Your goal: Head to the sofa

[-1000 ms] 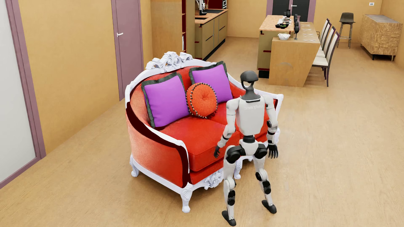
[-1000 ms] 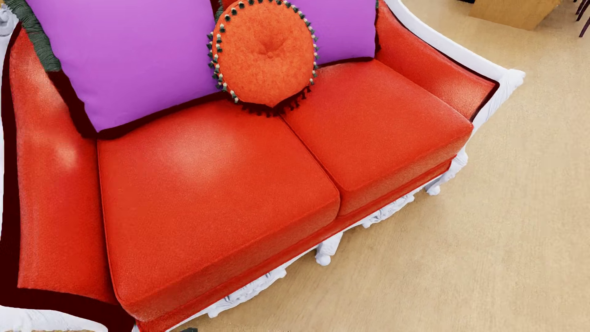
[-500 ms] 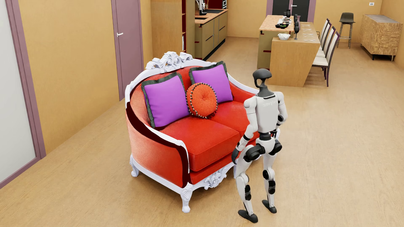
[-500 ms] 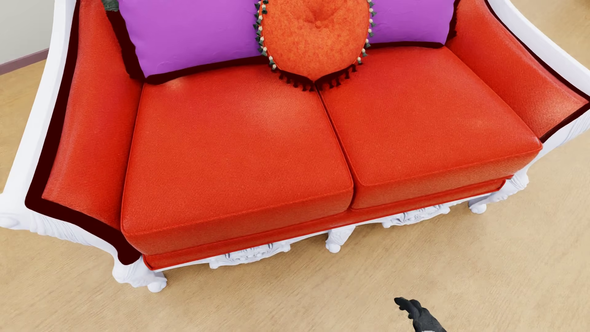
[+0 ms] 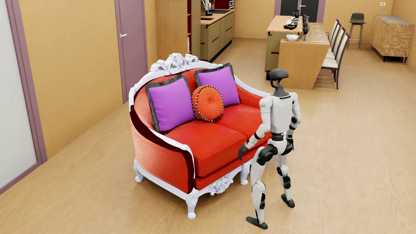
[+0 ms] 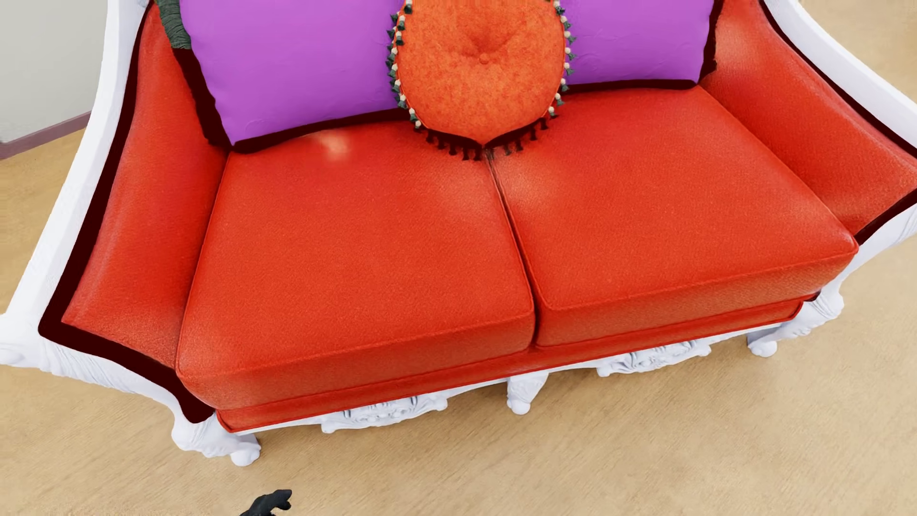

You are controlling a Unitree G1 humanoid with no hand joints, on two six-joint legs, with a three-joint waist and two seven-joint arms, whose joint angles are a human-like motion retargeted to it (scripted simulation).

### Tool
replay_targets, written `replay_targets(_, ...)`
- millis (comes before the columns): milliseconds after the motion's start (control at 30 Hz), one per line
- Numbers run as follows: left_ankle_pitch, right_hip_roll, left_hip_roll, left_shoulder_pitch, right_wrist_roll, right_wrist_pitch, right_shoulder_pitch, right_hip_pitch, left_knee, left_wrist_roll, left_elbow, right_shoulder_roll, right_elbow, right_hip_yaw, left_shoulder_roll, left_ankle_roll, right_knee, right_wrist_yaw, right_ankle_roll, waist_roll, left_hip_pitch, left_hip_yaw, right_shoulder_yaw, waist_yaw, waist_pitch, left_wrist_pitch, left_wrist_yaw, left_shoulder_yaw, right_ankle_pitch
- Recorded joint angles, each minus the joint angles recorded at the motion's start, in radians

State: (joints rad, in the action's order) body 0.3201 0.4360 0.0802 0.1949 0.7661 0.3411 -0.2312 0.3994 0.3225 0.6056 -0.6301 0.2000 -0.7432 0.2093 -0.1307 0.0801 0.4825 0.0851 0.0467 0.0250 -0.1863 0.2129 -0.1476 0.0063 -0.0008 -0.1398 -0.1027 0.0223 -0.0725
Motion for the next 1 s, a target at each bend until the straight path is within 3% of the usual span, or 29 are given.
replay_targets(33, 0.0, -0.014, 0.014, 0.006, -0.007, 0.001, -0.004, -0.032, 0.0, -0.001, -0.001, -0.001, -0.024, -0.023, -0.003, 0.017, -0.042, 0.014, 0.082, 0.002, 0.007, -0.012, -0.01, 0.0, -0.002, 0.001, 0.003, 0.002, 0.029)
replay_targets(100, -0.003, -0.042, 0.061, 0.015, -0.02, 0.006, -0.003, -0.086, 0.017, 0.006, -0.014, -0.018, -0.045, 0.016, -0.014, 0.057, -0.062, 0.011, 0.154, 0.008, 0.012, -0.037, -0.019, 0.002, -0.004, -0.017, 0.01, 0.003, -0.049)
replay_targets(200, -0.033, -0.142, 0.174, 0.038, -0.039, -0.01, 0.021, -0.116, 0.082, -0.001, -0.035, -0.046, -0.048, 0.072, -0.024, 0.083, -0.041, -0.056, 0.091, -0.003, -0.017, -0.073, -0.041, 0.001, -0.003, -0.051, 0.016, 0.03, -0.126)
replay_targets(267, -0.082, -0.213, 0.245, 0.042, -0.044, -0.021, 0.055, -0.132, 0.128, 0.014, -0.052, -0.048, -0.039, 0.1, 0.0, 0.057, -0.045, -0.073, 0.057, -0.018, -0.045, -0.086, -0.082, 0.006, -0.002, -0.076, 0.036, 0.029, -0.155)
replay_targets(300, -0.106, -0.245, 0.278, 0.044, -0.049, -0.025, 0.076, -0.145, 0.146, 0.027, -0.057, -0.046, -0.036, 0.115, 0.009, 0.016, -0.058, -0.077, 0.041, -0.025, -0.059, -0.078, -0.099, 0.008, -0.002, -0.08, 0.052, 0.027, -0.161)
replay_targets(367, -0.163, -0.292, 0.345, 0.042, -0.071, -0.021, 0.111, -0.17, 0.172, 0.045, -0.067, -0.04, -0.026, 0.146, 0.029, -0.099, -0.088, -0.098, 0.012, -0.038, -0.077, 0.044, -0.11, 0.01, -0.002, -0.086, 0.06, 0.036, -0.166)
replay_targets(400, -0.151, -0.307, 0.353, 0.046, -0.085, -0.019, 0.131, -0.174, 0.19, 0.048, -0.069, -0.036, -0.029, 0.156, 0.033, -0.126, -0.089, -0.112, 0.001, -0.042, -0.084, 0.087, -0.113, 0.013, -0.003, -0.082, 0.056, 0.049, -0.172)
replay_targets(433, -0.123, -0.314, 0.325, 0.045, -0.095, -0.019, 0.146, -0.173, 0.222, 0.052, -0.072, -0.029, -0.03, 0.161, 0.041, -0.077, -0.081, -0.122, -0.009, -0.043, -0.102, 0.065, -0.119, 0.02, -0.003, -0.08, 0.046, 0.059, -0.181)
replay_targets(500, -0.042, -0.318, 0.213, 0.039, -0.112, -0.023, 0.167, -0.17, 0.278, 0.063, -0.074, -0.006, -0.026, 0.171, 0.048, 0.084, -0.061, -0.126, -0.025, -0.041, -0.138, -0.04, -0.135, 0.028, -0.004, -0.076, 0.036, 0.071, -0.198)
replay_targets(533, -0.008, -0.318, 0.142, 0.035, -0.121, -0.024, 0.171, -0.172, 0.286, 0.066, -0.074, 0.006, -0.022, 0.179, 0.048, 0.124, -0.058, -0.129, -0.032, -0.038, -0.147, -0.105, -0.138, 0.029, -0.006, -0.074, 0.047, 0.073, -0.204)
replay_targets(567, 0.016, -0.317, 0.109, 0.031, -0.131, -0.024, 0.171, -0.178, 0.282, 0.067, -0.075, 0.014, -0.016, 0.192, 0.044, 0.112, -0.059, -0.135, -0.038, -0.037, -0.145, -0.104, -0.137, 0.024, -0.009, -0.071, 0.065, 0.072, -0.208)
replay_targets(600, 0.029, -0.316, 0.116, 0.026, -0.143, -0.021, 0.169, -0.186, 0.255, 0.069, -0.077, 0.02, -0.012, 0.207, 0.041, 0.071, -0.067, -0.142, -0.044, -0.038, -0.126, -0.031, -0.131, 0.018, -0.013, -0.07, 0.08, 0.07, -0.209)
replay_targets(667, 0.008, -0.319, 0.121, 0.019, -0.164, -0.013, 0.162, -0.204, 0.157, 0.074, -0.08, 0.024, -0.014, 0.224, 0.037, -0.039, -0.089, -0.157, -0.051, -0.041, -0.071, 0.072, -0.123, 0.015, -0.021, -0.072, 0.085, 0.068, -0.207)
replay_targets(833, -0.036, -0.306, 0.084, -0.009, -0.173, 0.009, 0.136, -0.235, 0.032, 0.069, -0.082, 0.011, -0.055, 0.254, 0.047, -0.004, -0.119, -0.121, -0.052, -0.038, -0.012, 0.057, -0.16, 0.014, -0.029, -0.078, 0.073, 0.054, -0.202)
replay_targets(1000, -0.042, -0.294, 0.072, 0.013, -0.157, 0.0, 0.144, -0.23, 0.042, 0.058, -0.056, -0.005, -0.106, 0.278, 0.041, -0.01, -0.115, -0.079, -0.056, -0.045, -0.027, 0.033, -0.226, 0.016, -0.027, -0.065, 0.069, 0.063, -0.201)
